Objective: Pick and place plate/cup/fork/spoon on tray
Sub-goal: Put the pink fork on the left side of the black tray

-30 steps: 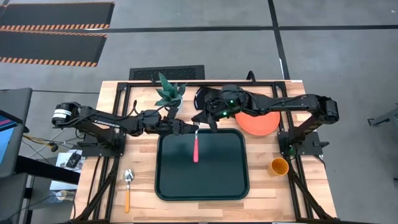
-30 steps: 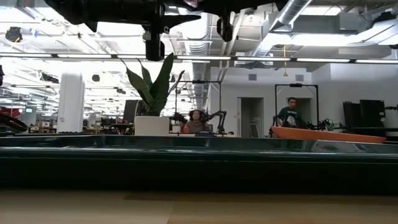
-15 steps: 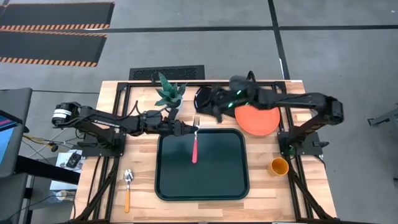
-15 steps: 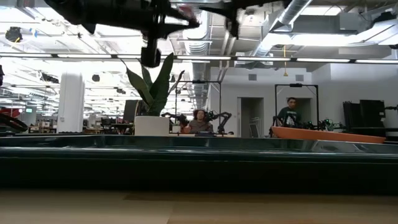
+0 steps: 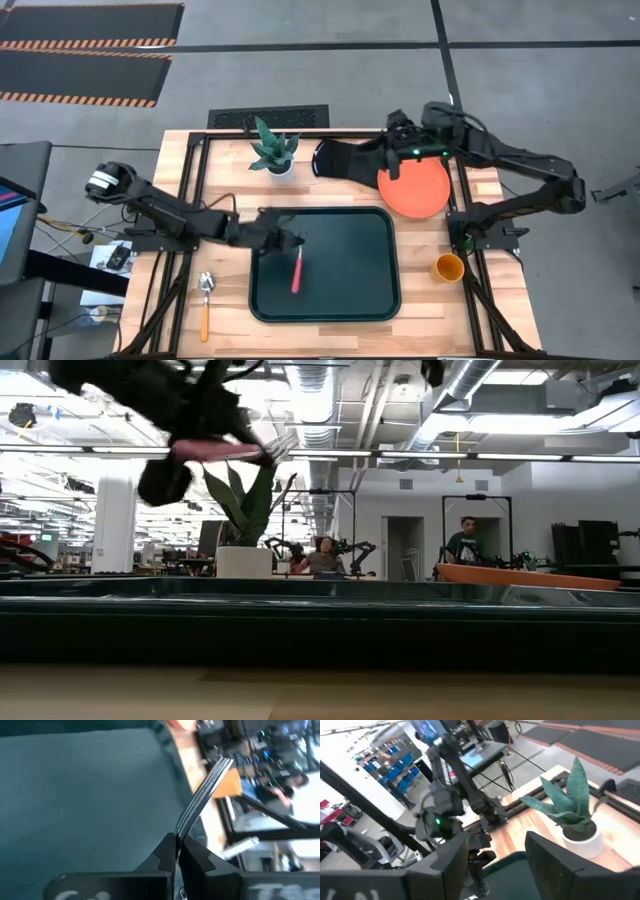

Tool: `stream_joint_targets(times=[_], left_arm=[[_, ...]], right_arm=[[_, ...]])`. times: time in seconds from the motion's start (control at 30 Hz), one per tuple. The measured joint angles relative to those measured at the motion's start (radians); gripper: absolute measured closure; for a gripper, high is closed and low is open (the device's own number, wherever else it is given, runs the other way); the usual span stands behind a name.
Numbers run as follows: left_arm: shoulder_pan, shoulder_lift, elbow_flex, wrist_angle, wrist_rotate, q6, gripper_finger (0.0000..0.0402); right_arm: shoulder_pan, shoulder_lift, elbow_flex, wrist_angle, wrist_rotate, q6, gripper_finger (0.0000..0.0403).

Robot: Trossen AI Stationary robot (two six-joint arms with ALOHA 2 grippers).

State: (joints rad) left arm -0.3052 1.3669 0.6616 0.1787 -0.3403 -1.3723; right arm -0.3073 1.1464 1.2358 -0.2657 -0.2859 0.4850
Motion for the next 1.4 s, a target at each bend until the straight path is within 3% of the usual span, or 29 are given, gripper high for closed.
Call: stream_joint_targets(times=[0.13, 0.3, 0.53, 0.83, 1.4], left_arm=[[-0.081, 0.058, -0.031, 0.02, -0.105, -0.113, 0.0401], [-0.144, 0.141, -0.099, 0.139, -0.141, -0.236, 0.0401], [-0.145, 0.207, -0.141, 0.183, -0.099, -0.334, 0.0401], [-0.121, 0.223, -0.14, 0.158, -0.07, -0.342, 0.0396], [-0.054, 0.224, -0.132, 0.126, 0.055, -0.38, 0.0271]], right_arm=[[0.009, -0.035, 0.0, -0.02, -0.001, -0.005, 0.0192], [0.031, -0.051, -0.001, -0.047, 0.001, -0.029, 0.0195], [0.054, -0.046, -0.001, -0.09, 0.001, -0.049, 0.0196], [0.055, -0.046, -0.001, -0.095, 0.001, -0.052, 0.0203], [0.055, -0.046, -0.001, -0.134, 0.0, -0.071, 0.0203]])
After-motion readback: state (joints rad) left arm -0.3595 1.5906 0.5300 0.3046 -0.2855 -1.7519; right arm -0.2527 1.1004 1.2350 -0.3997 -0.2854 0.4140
